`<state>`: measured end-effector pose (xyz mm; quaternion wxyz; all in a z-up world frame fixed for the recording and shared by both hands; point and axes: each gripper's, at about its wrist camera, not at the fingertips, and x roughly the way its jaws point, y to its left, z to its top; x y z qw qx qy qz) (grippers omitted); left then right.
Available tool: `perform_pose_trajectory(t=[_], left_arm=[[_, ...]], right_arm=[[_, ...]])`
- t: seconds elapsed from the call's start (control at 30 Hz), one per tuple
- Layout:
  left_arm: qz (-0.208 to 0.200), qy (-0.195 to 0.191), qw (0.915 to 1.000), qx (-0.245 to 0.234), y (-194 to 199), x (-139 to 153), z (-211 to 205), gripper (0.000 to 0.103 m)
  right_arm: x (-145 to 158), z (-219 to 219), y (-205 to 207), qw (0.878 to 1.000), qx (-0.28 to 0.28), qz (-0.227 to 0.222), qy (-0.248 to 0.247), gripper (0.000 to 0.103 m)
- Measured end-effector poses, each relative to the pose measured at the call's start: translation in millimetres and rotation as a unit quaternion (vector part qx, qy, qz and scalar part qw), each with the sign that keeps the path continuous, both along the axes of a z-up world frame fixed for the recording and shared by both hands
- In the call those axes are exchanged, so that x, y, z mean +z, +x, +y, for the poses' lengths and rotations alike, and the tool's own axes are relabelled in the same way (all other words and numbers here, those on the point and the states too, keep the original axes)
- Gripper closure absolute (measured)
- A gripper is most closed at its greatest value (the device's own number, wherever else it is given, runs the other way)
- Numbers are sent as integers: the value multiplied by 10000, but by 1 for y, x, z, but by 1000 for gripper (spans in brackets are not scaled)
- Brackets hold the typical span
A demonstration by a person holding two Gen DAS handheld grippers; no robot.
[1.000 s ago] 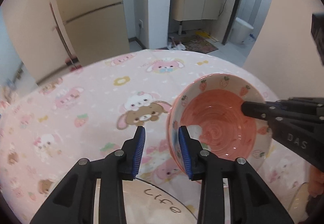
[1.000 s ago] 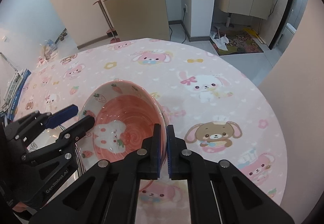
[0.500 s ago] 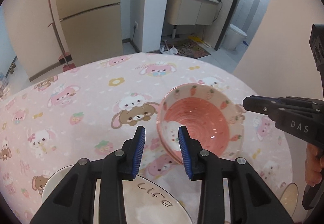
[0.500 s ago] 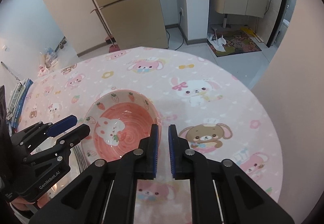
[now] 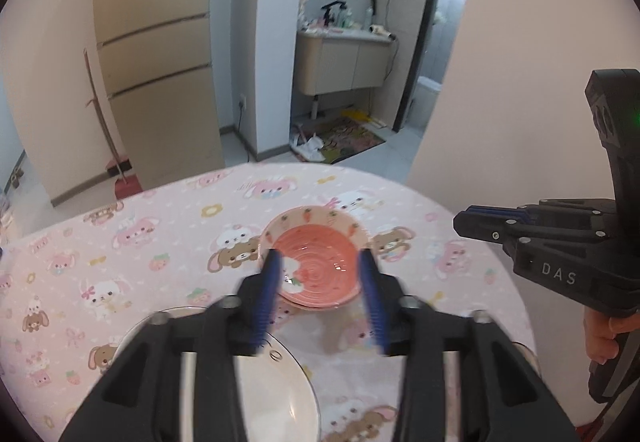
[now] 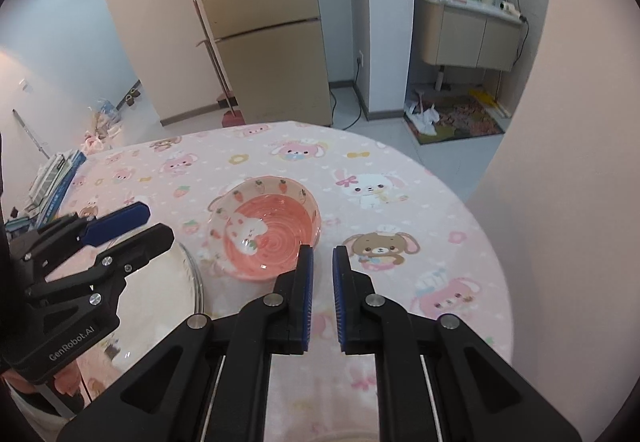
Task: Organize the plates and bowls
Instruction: 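Open the left gripper and release the pink bowl, then move the left tool to the white black-rimmed bowl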
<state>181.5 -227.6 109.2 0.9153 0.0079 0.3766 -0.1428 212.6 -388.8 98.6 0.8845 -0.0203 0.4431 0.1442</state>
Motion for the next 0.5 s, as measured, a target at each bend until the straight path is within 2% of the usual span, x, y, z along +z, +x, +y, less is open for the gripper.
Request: perform_pose_trajectory(t=[0.07,0.13,0.23,0.37,0.4,0.5], left_arm=[[-270,-77,9996,-70,-17,15,-4,25],[-500,-109,9986,-137,-32,27,-5,24],[-628,-145,9976,-233,-51,39,-8,19],[-937,-168,9950,-312,-75,55,-12,16],[-965,-136,9946,-369,-80,58,-15,13],[-984,-78,9944,-382,-88,61,-20,12]], right_arm=[[13,-5,-15,9999,30,-133,-35,94],[25,-10,-30,9996,31,-269,-27,94],[36,-22,-53,9990,-12,-451,42,94],[43,-36,-82,9976,-100,-684,76,94],[45,-40,-88,9972,-134,-730,73,94],[50,-48,-100,9966,-201,-793,60,94]])
